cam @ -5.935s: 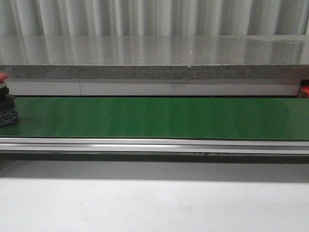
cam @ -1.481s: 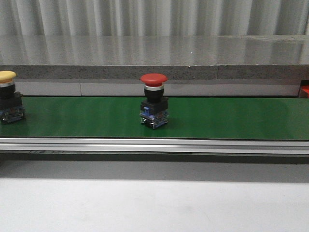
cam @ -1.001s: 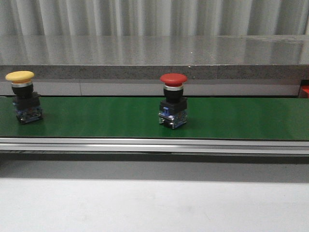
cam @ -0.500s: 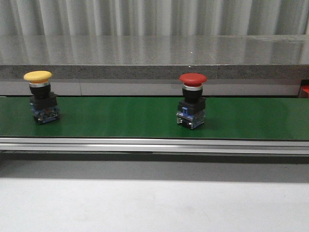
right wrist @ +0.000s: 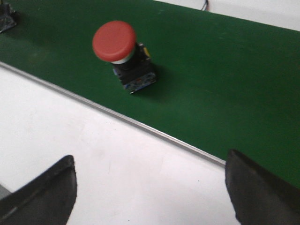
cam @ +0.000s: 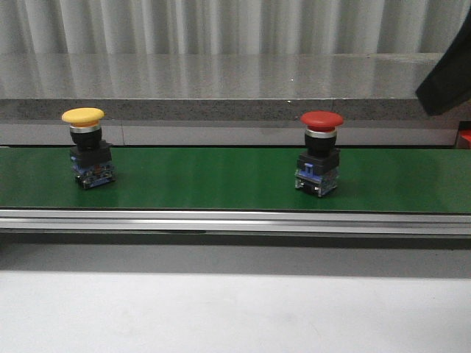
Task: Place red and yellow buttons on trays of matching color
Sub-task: 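Lower the right gripper onto the red button on the belt and grasp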
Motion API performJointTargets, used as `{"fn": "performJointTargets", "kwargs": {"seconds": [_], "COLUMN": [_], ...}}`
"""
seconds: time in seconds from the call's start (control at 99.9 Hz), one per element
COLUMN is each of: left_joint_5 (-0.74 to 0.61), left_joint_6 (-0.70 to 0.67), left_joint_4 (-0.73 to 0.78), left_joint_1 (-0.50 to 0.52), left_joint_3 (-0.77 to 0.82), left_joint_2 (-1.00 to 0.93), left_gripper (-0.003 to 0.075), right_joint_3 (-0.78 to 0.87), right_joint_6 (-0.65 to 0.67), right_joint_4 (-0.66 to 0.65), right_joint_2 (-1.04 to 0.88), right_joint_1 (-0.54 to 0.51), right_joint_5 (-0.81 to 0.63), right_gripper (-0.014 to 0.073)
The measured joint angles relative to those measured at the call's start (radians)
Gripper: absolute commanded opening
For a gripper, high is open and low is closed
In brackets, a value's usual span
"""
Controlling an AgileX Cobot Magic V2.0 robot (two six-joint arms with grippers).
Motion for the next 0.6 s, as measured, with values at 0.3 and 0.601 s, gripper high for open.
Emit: {"fn": "performJointTargets", "kwargs": {"seconds": [0.3,0.601], "left_joint_5": [0.000,0.000], "left_joint_6": [0.000,0.000], "left_joint_4": [0.000,0.000], "left_joint_1": [0.000,0.000], "left_joint_3": [0.000,0.000], "left_joint_2": [0.000,0.000], "left_gripper": [-0.0020,-0.0020], "right_joint_3": [-0.098,-0.167], "right_joint_6": [-0.060,-0.137], "right_joint_4": [0.004,0.006], "right_joint_2": [0.114,0.263], "right_joint_1": [0.040,0.040], "right_joint_5": [-0.044,-0.056], "right_gripper": [0.0635,0.0635]}}
